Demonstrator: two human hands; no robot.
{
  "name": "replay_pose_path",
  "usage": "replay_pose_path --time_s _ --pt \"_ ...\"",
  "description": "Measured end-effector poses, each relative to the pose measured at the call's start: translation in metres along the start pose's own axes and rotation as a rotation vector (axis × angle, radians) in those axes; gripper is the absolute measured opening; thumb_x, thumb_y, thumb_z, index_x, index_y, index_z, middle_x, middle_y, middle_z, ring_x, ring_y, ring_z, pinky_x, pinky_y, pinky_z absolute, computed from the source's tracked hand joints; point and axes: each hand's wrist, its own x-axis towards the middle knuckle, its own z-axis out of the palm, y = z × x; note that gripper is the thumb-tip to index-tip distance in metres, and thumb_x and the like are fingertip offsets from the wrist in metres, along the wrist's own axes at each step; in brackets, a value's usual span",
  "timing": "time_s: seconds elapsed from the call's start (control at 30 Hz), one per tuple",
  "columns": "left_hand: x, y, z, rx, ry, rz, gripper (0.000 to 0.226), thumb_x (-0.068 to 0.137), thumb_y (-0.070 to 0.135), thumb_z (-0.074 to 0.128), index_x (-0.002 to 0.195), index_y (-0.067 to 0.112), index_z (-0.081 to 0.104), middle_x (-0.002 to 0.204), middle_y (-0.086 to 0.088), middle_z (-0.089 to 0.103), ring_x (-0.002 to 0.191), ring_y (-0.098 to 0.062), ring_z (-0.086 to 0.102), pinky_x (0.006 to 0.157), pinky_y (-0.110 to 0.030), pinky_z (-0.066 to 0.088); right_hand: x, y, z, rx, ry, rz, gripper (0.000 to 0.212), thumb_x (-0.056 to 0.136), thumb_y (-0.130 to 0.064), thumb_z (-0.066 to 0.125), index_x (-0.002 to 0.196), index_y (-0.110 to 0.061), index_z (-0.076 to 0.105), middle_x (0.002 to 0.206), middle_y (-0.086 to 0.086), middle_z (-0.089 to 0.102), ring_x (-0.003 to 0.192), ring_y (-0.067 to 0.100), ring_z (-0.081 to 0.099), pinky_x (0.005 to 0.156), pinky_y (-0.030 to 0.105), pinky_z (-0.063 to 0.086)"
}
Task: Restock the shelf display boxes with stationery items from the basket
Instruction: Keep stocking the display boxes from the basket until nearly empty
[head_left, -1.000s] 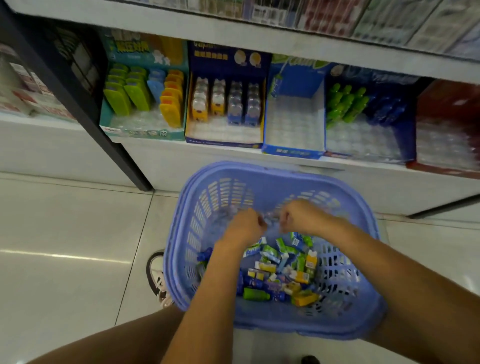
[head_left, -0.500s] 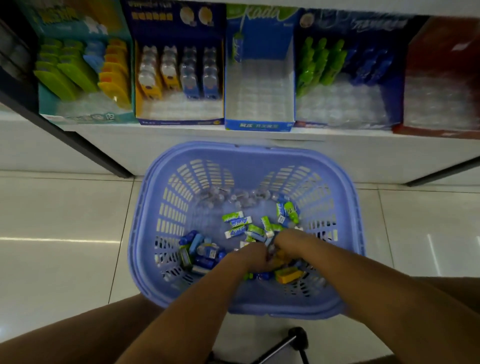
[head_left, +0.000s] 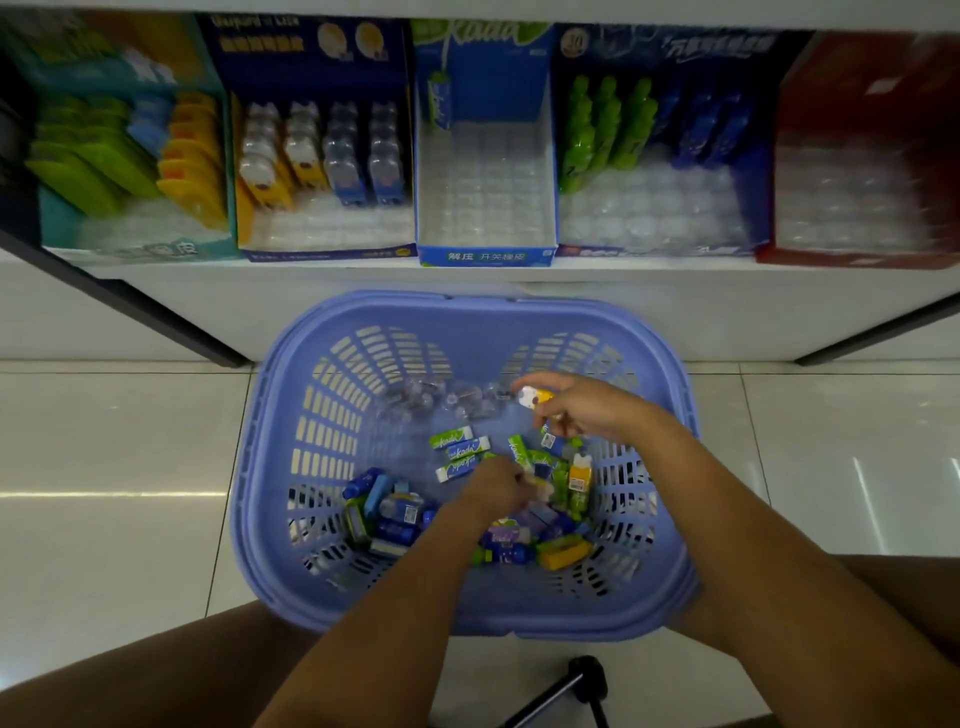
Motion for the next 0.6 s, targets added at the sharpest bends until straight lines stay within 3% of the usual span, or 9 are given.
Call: replay_pose_path --time_s 0.07,0.13,0.23,0.3,0.4,0.5,0.6 --pt "-0.011 0.0 -0.024 -0.259 0.043 0.054 0.028 0.089 0.025 0.065 0.069 0.006 0.057 0.064 -0.006 0.061 0.054 -0.009 0.054 0.052 -0.014 0.044 -0.005 -0.012 0.0 0.183 0.049 -0.064 0.028 0.095 -0.009 0.049 0.113 -0.028 0.057 0.076 0.004 0.059 0.049 0.012 0.044 0.048 0.025 0.027" --pt "-0.026 0.0 -0.05 -0.493 0.079 0.12 0.024 0.091 0.023 0.063 0.08 0.002 0.059 0.067 -0.004 0.066 0.056 -0.009 0.058 0.057 -0.018 0.048 -0.012 -0.027 0.003 0.289 0.087 -0.149 0.016 0.097 -0.016 0.049 0.109 -0.024 0.056 0.076 0.007 0.059 0.052 0.014 0.049 0.053 0.028 0.029" --pt "-0.049 -0.001 -0.086 -0.824 0.143 0.158 0.018 0.093 0.019 0.059 0.086 0.004 0.065 0.07 -0.003 0.071 0.062 -0.013 0.063 0.062 -0.021 0.052 -0.024 -0.056 0.013 0.261 0.093 -0.304 0.021 0.099 -0.018 0.046 0.118 -0.02 0.054 0.093 0.005 0.07 0.088 0.016 0.067 0.075 0.03 0.047" --pt "-0.064 0.0 -0.108 -0.988 0.166 0.182 0.018 0.094 0.017 0.057 0.085 0.009 0.07 0.073 -0.004 0.074 0.065 -0.013 0.068 0.063 -0.022 0.055 -0.031 -0.077 0.022 0.205 0.087 -0.391 0.02 0.098 -0.021 0.046 0.116 -0.017 0.056 0.105 0.001 0.071 0.106 0.011 0.064 0.085 0.028 0.047" --pt "-0.085 0.005 -0.138 -1.069 0.156 0.274 0.018 0.093 0.013 0.055 0.087 0.009 0.072 0.079 -0.007 0.075 0.069 -0.013 0.07 0.063 -0.02 0.056 -0.043 -0.113 0.035 0.118 0.128 -0.524 0.016 0.095 -0.022 0.053 0.106 -0.022 0.064 0.102 0.005 0.065 0.089 0.008 0.061 0.077 0.022 0.048" --pt "-0.107 0.007 -0.161 -1.106 0.191 0.375 0.015 0.093 0.011 0.056 0.097 0.01 0.069 0.089 -0.009 0.075 0.077 -0.015 0.071 0.069 -0.023 0.056 -0.048 -0.152 0.044 -0.026 0.261 -0.65 0.017 0.089 -0.019 0.062 0.103 -0.025 0.069 0.094 0.019 0.059 0.077 0.018 0.057 0.076 0.024 0.051" --pt "-0.125 0.004 -0.179 -1.182 0.274 0.478 0.017 0.094 0.013 0.054 0.105 0.015 0.066 0.093 -0.007 0.073 0.077 -0.015 0.068 0.071 -0.024 0.055 -0.036 -0.193 0.05 -0.087 0.456 -0.717 0.015 0.086 -0.016 0.067 0.099 -0.023 0.068 0.086 0.004 0.061 0.071 0.008 0.055 0.069 0.015 0.048"
